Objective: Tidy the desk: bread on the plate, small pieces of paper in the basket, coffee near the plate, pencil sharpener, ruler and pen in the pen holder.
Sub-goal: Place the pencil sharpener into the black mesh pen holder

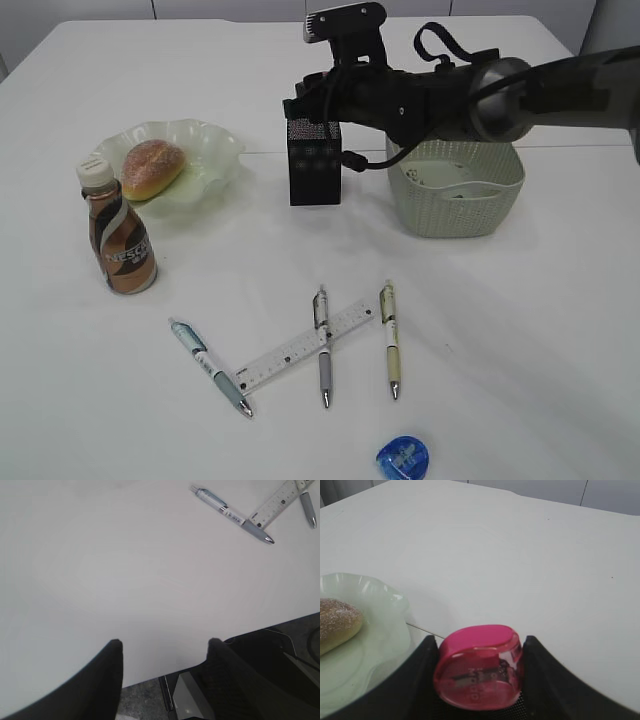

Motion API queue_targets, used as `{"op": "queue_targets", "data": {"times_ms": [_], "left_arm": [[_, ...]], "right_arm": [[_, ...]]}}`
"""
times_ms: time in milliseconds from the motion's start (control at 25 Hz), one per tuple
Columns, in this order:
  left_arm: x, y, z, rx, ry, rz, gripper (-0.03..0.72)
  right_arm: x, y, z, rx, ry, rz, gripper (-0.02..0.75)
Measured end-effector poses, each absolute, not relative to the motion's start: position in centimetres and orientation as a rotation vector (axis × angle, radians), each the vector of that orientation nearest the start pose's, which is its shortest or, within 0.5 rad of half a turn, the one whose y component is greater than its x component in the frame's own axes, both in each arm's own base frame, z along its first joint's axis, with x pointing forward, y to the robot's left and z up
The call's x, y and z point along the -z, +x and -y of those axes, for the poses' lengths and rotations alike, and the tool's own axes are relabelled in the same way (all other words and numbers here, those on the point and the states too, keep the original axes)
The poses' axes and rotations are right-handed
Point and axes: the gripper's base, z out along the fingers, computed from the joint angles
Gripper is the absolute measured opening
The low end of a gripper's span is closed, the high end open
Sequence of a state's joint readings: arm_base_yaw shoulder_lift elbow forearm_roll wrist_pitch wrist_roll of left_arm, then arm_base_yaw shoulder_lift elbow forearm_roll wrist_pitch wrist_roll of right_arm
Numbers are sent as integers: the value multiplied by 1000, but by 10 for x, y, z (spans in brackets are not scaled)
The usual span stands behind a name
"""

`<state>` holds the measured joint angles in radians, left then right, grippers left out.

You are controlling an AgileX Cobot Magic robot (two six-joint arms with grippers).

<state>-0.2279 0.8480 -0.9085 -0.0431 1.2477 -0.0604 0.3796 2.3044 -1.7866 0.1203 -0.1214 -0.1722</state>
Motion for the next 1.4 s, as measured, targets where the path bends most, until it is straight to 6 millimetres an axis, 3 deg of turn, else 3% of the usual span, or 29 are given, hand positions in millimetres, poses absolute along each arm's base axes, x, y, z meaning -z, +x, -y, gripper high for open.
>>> {"op": "queue_targets", "data": {"times_ms": [560, 1400], "left_arm": [[-338, 124, 32, 149, 219, -2669, 384], [-338, 124, 32, 149, 219, -2669, 380]], "right_arm": [[-173, 510, -202, -207, -399, -1865, 366], [-172, 510, -202, -218, -393, -1899, 419]]}}
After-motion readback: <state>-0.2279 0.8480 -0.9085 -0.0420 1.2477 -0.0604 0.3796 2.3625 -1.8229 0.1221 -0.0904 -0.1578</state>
